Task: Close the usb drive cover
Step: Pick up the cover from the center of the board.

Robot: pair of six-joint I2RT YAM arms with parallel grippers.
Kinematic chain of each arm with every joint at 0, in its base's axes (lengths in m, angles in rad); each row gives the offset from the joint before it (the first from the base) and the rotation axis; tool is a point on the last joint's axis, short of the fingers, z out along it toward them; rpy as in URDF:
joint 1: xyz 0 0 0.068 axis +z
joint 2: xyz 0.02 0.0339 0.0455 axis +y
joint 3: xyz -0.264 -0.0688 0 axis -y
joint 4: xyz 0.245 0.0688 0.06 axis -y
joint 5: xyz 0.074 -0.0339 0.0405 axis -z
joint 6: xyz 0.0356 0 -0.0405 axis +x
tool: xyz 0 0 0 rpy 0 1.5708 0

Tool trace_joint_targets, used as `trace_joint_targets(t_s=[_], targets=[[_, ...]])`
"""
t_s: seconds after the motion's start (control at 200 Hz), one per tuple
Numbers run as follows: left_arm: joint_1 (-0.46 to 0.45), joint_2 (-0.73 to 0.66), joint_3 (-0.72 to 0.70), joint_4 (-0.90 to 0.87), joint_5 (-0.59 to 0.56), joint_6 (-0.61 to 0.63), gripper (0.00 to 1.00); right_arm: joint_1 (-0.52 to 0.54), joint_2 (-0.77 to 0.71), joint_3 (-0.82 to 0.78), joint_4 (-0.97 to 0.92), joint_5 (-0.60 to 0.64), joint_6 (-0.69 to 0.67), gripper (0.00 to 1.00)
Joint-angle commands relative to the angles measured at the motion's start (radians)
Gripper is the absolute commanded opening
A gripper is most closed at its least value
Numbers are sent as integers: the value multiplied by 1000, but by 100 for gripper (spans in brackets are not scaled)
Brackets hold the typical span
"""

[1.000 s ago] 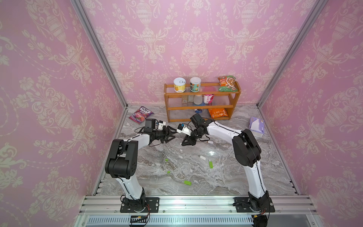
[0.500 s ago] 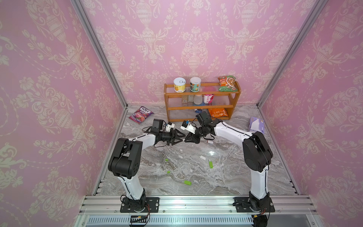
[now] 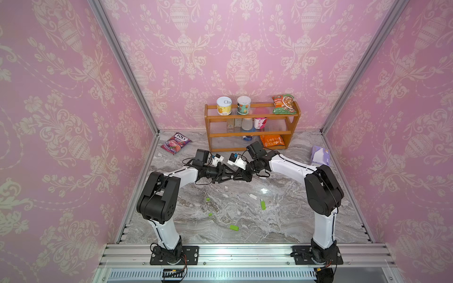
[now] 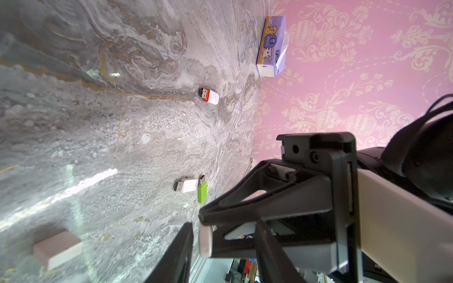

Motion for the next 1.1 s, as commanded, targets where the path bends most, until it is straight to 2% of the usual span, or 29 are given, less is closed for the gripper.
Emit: trace_joint_targets(t_s=[0.0,0.265,0.415,0.675,0.83,0.885,0.95,1.01,1.096], targets=[[-10,2,19,-22,35,27,38,-1,-45,-31,44,-2,-3,8],[-18,0,19,-18,39,29,32,-4,-48,-53,104,10,26,10],[-23,8,22,-21,46,33,21,-4,-60,-72,155,10,48,11],[-26,15,26,-16,52,30,16,-6,-60,-75,180,32,61,13],[-27,20,25,-17,54,30,4,-8,-51,-72,199,32,77,17],[-27,23,26,-18,52,30,0,-8,-48,-73,204,31,84,20],[-27,29,27,-19,49,30,0,-10,-44,-70,204,30,86,26],[-27,40,31,-19,41,24,0,-13,-42,-69,198,30,86,35],[-24,55,35,-18,30,8,0,-17,-52,-80,188,42,82,42]])
